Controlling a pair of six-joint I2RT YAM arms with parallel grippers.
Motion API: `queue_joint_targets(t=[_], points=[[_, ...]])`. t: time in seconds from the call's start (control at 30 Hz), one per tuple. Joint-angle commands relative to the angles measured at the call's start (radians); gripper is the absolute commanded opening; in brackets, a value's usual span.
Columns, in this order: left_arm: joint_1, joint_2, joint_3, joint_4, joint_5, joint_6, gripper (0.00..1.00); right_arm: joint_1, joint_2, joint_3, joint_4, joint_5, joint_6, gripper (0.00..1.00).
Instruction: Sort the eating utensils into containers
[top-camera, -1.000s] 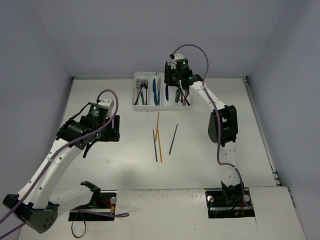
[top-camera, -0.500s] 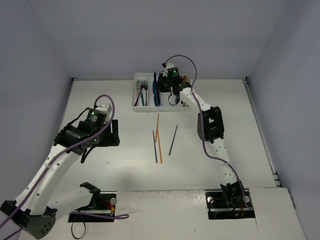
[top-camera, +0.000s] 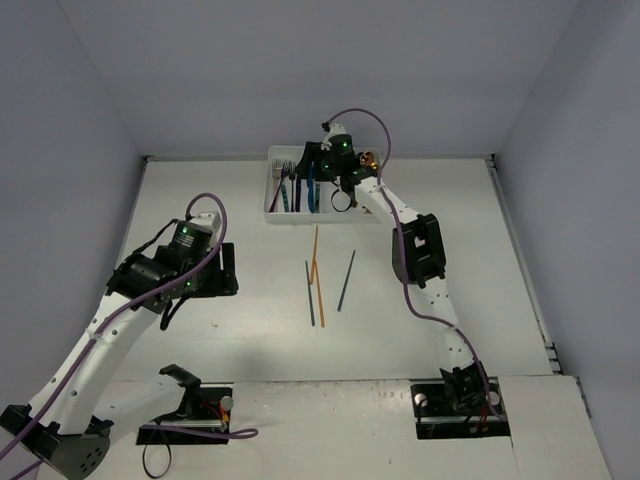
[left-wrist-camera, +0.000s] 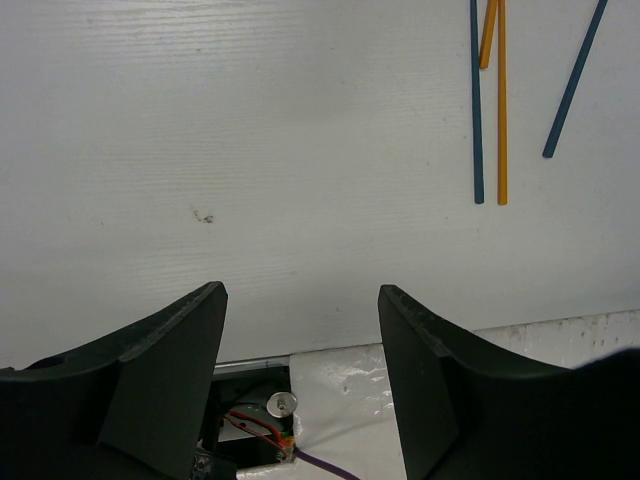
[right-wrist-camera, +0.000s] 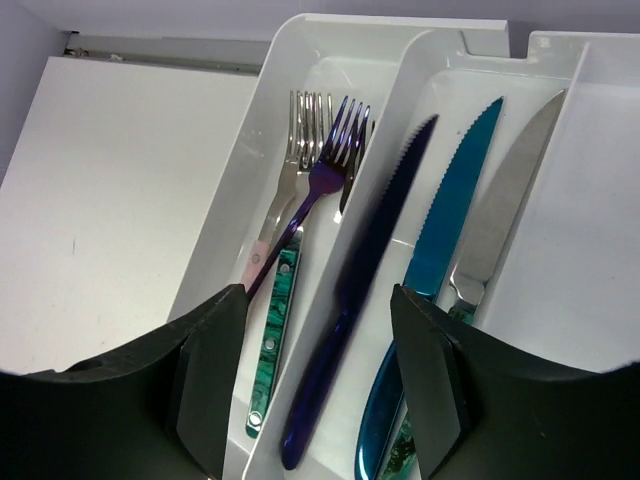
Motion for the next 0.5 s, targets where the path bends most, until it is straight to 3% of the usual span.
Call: queue_joint_targets(t=[0.0, 0.23, 0.37, 0.47], points=[[0.007, -0.010, 0.018, 0.004, 0.004, -0.018, 0.59, -0.003, -0.125, -0.099, 0.071, 0.083, -0.018, 0.57], [0.007, 0.021, 0.058, 0.007, -0.017, -0.009, 0.59, 0.002, -0.545, -0.590, 0.024, 0.454, -0.008, 0.57], [0.008, 0.043, 0.068, 0.013, -0.039, 0.004, 0.59, 0.011, -0.727, -0.831, -0.087, 0.565, 0.016, 0.56], [0.008, 0.060, 0.071, 0.020, -0.048, 0.015, 0.59, 0.015, -0.816, -0.982, -0.163, 0.558, 0.083, 0.53]])
